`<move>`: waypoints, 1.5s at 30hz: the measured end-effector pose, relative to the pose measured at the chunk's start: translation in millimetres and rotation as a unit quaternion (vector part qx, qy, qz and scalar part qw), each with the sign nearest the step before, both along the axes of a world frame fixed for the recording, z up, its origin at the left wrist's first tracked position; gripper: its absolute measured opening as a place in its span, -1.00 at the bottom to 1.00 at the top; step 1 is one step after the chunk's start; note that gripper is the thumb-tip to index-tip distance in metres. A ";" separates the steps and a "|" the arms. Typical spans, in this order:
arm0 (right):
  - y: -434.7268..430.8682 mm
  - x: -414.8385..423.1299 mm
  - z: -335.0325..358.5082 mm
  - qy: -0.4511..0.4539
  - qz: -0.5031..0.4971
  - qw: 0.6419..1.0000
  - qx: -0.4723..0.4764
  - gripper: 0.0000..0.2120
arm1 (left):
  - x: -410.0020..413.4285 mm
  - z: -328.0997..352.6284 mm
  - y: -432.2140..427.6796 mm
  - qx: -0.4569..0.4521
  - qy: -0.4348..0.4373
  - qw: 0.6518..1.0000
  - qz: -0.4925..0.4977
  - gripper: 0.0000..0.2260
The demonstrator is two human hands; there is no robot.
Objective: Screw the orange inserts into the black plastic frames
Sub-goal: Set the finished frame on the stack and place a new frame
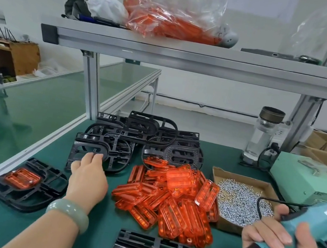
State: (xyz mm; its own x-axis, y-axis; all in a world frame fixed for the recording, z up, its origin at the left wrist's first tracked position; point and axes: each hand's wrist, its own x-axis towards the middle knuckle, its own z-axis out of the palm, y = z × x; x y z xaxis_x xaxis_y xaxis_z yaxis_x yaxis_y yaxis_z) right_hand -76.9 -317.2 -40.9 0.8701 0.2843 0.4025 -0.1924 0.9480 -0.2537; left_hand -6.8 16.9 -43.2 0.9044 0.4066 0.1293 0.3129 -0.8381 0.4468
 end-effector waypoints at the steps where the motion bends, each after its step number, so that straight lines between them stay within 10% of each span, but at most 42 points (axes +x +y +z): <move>1: 0.2 0.3 -0.6 0.000 0.002 1.000 0.000 -0.53 | 1.4 -2.3 1.9 0.021 0.015 1.000 -0.005 -0.49; 8: 0.1 1.2 -1.3 -0.004 0.005 1.000 0.005 -0.54 | 2.9 -1.7 12.9 0.183 0.009 0.982 -0.034 -0.62; 15: -0.3 1.7 -5.6 -0.004 0.016 0.999 0.037 -0.55 | -32.7 18.1 -0.2 0.009 -0.123 0.991 -0.058 -0.67; 23: -1.4 -2.0 -9.8 -0.014 0.017 0.998 0.054 -0.58 | -93.6 42.6 -49.1 -0.209 -0.210 0.919 -0.259 -0.75; 33: 6.6 -13.2 0.1 0.105 -0.122 0.985 -0.057 -0.61 | -91.5 33.2 -99.1 -0.116 -0.205 0.953 -0.193 -0.53; 39: 15.4 -14.6 -0.6 0.056 0.041 0.996 -0.052 -0.62 | -93.5 47.9 -149.6 -0.087 -0.211 0.947 -0.228 -0.53; 45: 9.1 -18.2 4.7 0.111 -0.013 0.983 -0.143 -0.64 | -105.3 50.6 -160.8 -0.086 -0.205 0.917 -0.333 -0.50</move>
